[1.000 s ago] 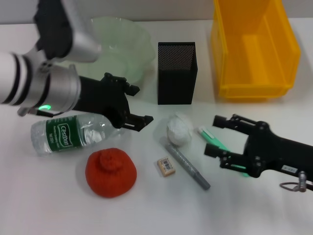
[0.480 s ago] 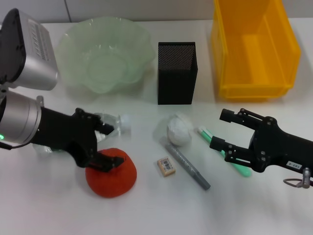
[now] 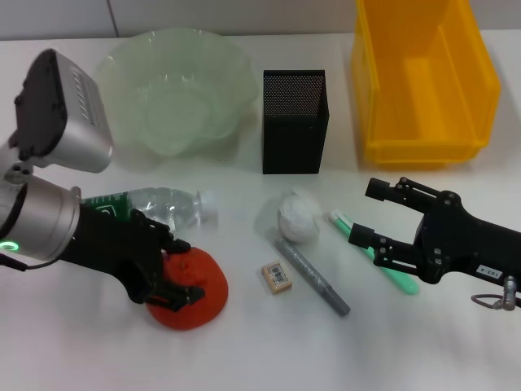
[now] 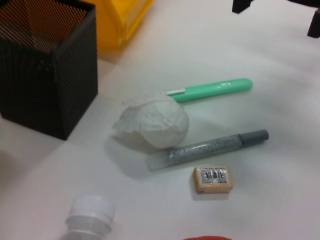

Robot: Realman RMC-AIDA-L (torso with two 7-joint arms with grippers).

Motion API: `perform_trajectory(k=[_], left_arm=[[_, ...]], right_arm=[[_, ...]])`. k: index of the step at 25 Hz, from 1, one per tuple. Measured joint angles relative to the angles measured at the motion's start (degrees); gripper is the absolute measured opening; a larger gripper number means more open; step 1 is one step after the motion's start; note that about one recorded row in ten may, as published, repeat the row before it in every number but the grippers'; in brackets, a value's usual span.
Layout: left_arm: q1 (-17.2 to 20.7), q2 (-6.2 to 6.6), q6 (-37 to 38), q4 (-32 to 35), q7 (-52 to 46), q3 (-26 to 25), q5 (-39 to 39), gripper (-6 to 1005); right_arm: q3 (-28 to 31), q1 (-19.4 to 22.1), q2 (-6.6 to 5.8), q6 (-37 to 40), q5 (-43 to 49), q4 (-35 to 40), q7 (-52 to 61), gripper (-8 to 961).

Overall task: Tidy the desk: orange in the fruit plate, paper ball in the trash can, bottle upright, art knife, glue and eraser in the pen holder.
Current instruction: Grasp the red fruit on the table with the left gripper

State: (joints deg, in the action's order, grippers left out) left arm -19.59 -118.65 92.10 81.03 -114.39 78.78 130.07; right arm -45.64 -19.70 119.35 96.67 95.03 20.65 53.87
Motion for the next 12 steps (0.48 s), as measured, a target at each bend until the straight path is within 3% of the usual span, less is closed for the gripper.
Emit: perform_trajectory(k=[3, 7, 12], left_arm=[[-1.2, -0.01, -0.6, -2.9, 0.2, 0.1, 0.1, 732], [-1.6, -0.07, -2.3, -4.1, 0.4, 0.3, 0.2, 587], [-1.2, 0.04, -5.5, -4.0, 0.6, 1.7, 0.9, 488]], right_arm=[[0.0, 0.0, 0.0, 0.0, 0.0, 0.0, 0.0, 759], [-0.1, 0.0, 0.0, 0.0, 0.0, 0.0, 0.0, 759], [-0.1, 0.1, 0.0, 0.0, 0.0, -0.1, 0.0, 759]])
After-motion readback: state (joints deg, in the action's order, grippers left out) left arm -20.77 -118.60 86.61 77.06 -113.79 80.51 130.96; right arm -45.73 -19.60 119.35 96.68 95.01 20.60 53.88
